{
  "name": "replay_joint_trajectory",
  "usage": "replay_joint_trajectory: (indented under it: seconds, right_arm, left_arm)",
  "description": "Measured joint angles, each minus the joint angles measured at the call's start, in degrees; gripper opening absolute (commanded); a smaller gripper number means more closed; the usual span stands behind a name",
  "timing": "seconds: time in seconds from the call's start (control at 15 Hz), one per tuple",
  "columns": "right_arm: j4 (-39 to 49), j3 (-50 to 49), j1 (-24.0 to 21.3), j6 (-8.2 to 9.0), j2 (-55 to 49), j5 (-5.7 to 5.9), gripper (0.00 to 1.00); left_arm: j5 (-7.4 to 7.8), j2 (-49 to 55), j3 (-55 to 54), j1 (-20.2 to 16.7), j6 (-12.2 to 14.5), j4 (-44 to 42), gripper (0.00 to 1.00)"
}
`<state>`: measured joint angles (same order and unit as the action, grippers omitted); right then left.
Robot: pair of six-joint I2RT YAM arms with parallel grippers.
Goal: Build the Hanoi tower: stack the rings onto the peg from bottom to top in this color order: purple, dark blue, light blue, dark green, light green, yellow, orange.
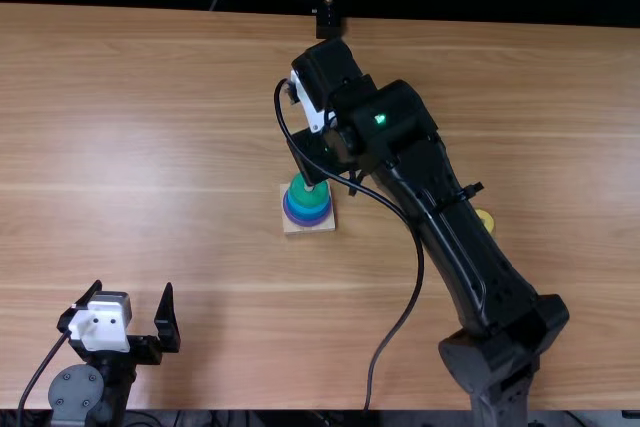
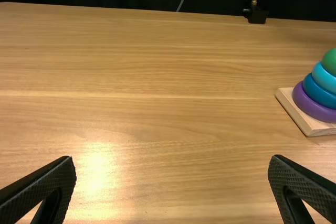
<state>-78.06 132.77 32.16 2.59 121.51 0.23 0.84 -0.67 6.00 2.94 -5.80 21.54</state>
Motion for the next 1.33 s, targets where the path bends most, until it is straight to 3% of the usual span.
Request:
replay_joint_trajectory:
  seconds: [1.33]
  right_arm:
    - [0.0,-0.02,1.51,0.11,-0.31,0.0,0.0]
  left_arm:
    - [0.04,0.0,0.0,0.0,0.02,-0.02,1.0]
